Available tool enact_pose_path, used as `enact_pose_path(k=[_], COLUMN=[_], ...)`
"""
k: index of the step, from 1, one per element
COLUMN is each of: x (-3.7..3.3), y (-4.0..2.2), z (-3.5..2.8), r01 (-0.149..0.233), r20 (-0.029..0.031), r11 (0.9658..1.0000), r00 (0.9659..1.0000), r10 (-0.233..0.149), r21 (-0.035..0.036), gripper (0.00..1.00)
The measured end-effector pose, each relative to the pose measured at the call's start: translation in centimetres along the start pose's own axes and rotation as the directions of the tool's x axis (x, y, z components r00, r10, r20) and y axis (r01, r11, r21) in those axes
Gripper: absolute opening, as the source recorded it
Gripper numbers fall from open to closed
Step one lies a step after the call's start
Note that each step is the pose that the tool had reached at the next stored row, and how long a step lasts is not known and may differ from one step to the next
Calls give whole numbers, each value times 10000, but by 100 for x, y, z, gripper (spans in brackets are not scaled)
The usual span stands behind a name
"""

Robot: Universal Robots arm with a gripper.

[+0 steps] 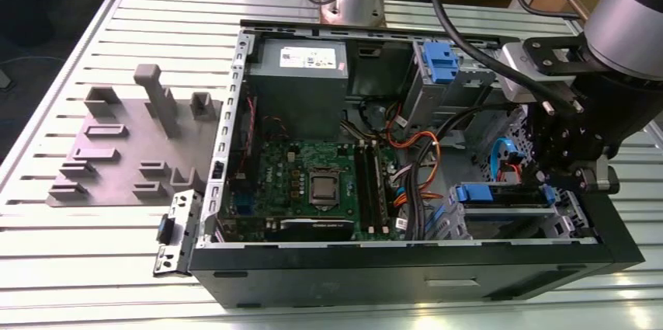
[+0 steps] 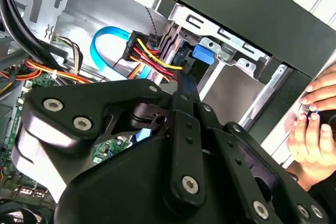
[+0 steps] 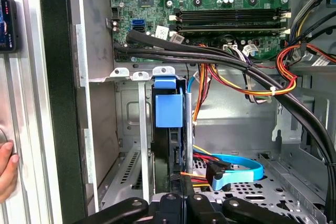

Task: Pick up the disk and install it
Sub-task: 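Insert the first disk wire, then insert the second disk wire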

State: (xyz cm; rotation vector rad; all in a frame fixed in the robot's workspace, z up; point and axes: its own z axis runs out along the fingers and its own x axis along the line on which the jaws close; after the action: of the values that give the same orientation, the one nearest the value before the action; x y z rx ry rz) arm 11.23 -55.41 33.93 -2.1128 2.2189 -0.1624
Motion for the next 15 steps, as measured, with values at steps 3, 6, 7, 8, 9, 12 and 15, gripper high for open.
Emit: enact_pose_path(k=[3, 6, 7, 8, 9, 12, 15], x=[0, 0, 0, 0, 0, 0, 0], y=[0, 0, 0, 0, 0, 0, 0], z=[0, 0, 0, 0, 0, 0, 0], r01=[0, 0, 0, 0, 0, 0, 0], r20=[0, -1, 0, 0, 0, 0, 0], r11=[10000, 10000, 10000, 10000, 10000, 10000, 10000], r00=[10000, 10000, 10000, 10000, 10000, 10000, 10000], r10=[0, 0, 0, 0, 0, 0, 0], r21=[0, -3, -3, -3, -4, -4, -5], gripper=[11, 11, 11, 11, 11, 11, 11])
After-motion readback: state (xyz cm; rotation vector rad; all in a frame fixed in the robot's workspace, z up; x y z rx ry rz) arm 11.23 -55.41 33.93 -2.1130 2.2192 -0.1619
